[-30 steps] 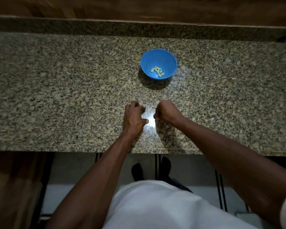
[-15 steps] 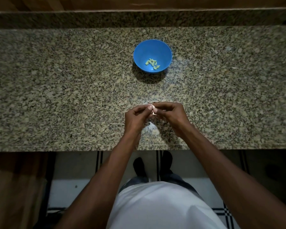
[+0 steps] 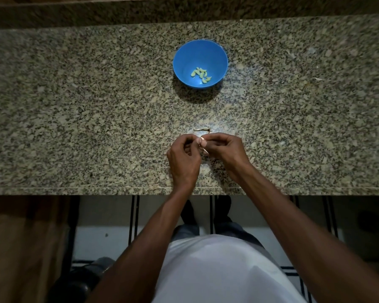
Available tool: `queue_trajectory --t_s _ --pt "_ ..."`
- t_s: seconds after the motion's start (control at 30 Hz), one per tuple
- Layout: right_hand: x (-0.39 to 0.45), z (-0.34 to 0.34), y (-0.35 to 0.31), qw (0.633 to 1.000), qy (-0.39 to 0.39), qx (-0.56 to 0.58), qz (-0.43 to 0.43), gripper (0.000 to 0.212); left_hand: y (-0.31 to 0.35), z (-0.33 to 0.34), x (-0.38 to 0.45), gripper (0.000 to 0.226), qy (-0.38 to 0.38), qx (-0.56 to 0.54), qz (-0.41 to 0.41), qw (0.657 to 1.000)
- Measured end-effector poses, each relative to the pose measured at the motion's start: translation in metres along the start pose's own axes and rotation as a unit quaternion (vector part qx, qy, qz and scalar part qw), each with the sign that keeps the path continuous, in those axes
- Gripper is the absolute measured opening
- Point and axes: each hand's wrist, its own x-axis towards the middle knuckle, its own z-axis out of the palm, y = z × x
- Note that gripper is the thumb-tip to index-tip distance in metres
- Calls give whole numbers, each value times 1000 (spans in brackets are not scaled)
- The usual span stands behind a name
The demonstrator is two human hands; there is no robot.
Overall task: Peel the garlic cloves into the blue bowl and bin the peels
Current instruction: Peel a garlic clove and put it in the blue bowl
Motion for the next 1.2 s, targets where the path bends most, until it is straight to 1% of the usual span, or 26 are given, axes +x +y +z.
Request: queue_trajectory --t_s 0.07,0.23,0.3,0.37,0.43,0.53,0.6,0.67,0.8,0.9,1.0,1.07,1.2 --pt "1 -1 1 1000 -9 -7 2 27 -3 -1 0 5 -14 34 17 999" --pt "7 -3 1 998 -42 27 31 28 -3 2 4 8 -56 83 10 995" --pt "9 -2 0 997 -45 40 51 23 0 3 5 10 -71 95 15 993" --pt "11 -2 -2 992 -39 94 79 13 -1 1 3 11 -84 88 7 993" --pt "14 -4 -4 982 -33 154 107 13 -6 -5 0 9 -94 58 -33 993" --pt "17 -6 -8 974 -45 183 126 15 -16 -17 -6 5 -92 -1 -87 992" --pt "19 -7 -9 975 -48 174 127 14 -21 -23 -8 5 -82 -2 -92 992" --pt "20 -9 -8 980 -48 150 122 14 -23 -25 -7 11 -81 2 -97 992" --pt "21 -14 -3 989 -67 84 99 25 -23 -23 -1 21 -70 1 -119 990" --pt "20 -14 2 993 -72 50 82 22 -21 -24 1 17 -69 -52 -122 989" --pt "17 -11 4 996 -53 39 63 22 -14 -22 1 25 -98 -138 -142 975" --pt "15 -10 4 998 -49 12 45 24 -12 -19 1 26 -99 -148 -150 973" --pt "11 -10 4 999 -52 -8 15 23 -11 -15 4 19 -80 -128 -170 974"
